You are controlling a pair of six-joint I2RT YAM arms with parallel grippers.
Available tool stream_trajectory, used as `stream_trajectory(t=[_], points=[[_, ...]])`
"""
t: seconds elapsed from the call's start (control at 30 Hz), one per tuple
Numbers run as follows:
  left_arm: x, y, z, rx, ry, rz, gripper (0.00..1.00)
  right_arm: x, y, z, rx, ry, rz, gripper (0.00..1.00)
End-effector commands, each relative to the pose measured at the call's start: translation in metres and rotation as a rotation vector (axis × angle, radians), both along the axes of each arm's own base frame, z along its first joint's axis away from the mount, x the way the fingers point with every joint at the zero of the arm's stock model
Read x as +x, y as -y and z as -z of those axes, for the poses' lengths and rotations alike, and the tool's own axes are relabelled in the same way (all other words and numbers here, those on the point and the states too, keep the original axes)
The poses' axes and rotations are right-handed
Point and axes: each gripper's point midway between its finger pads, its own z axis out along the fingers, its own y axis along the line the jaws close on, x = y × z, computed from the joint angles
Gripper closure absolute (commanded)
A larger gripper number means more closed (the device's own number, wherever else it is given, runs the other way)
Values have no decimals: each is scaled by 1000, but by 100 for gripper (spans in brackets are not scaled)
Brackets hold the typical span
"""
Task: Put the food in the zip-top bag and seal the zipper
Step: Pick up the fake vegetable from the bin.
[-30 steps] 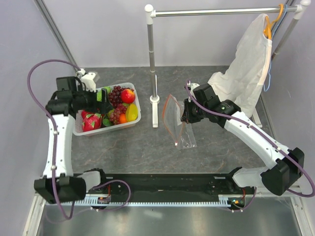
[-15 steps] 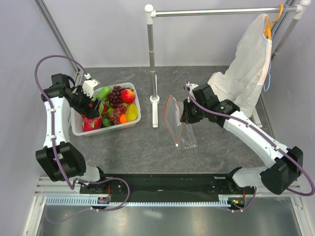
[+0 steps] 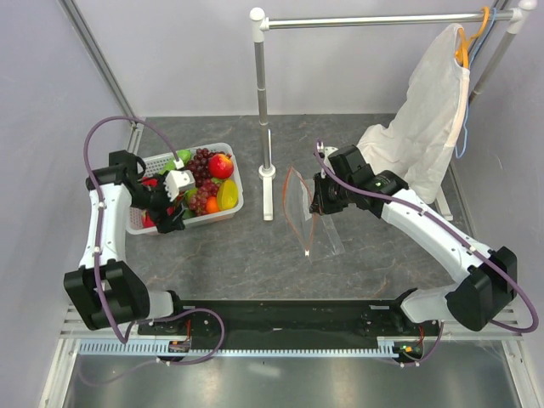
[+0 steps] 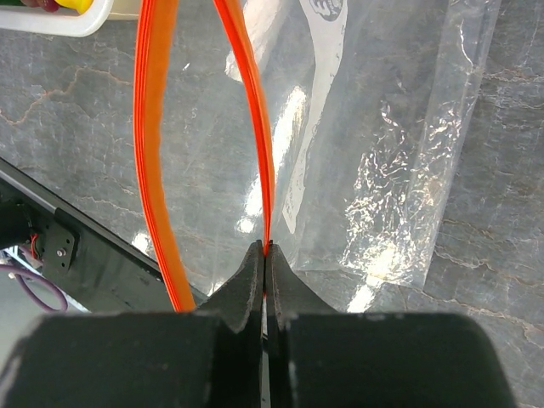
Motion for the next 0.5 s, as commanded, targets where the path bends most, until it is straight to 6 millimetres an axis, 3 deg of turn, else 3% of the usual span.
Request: stream_trajectory(t=[0.0, 0.13, 0.23, 0.47], points=[[7, 17, -1, -29, 110, 70, 15, 9, -7, -13, 33, 37, -6, 100], [16, 27, 7, -24, 141, 64, 19, 10, -7, -12, 31, 36, -5, 100], [28, 29, 5, -31, 171, 40, 28, 10, -7, -13, 32, 36, -4, 100], [35, 21, -2, 5, 195, 14, 71, 10, -6, -12, 27, 38, -1, 100]])
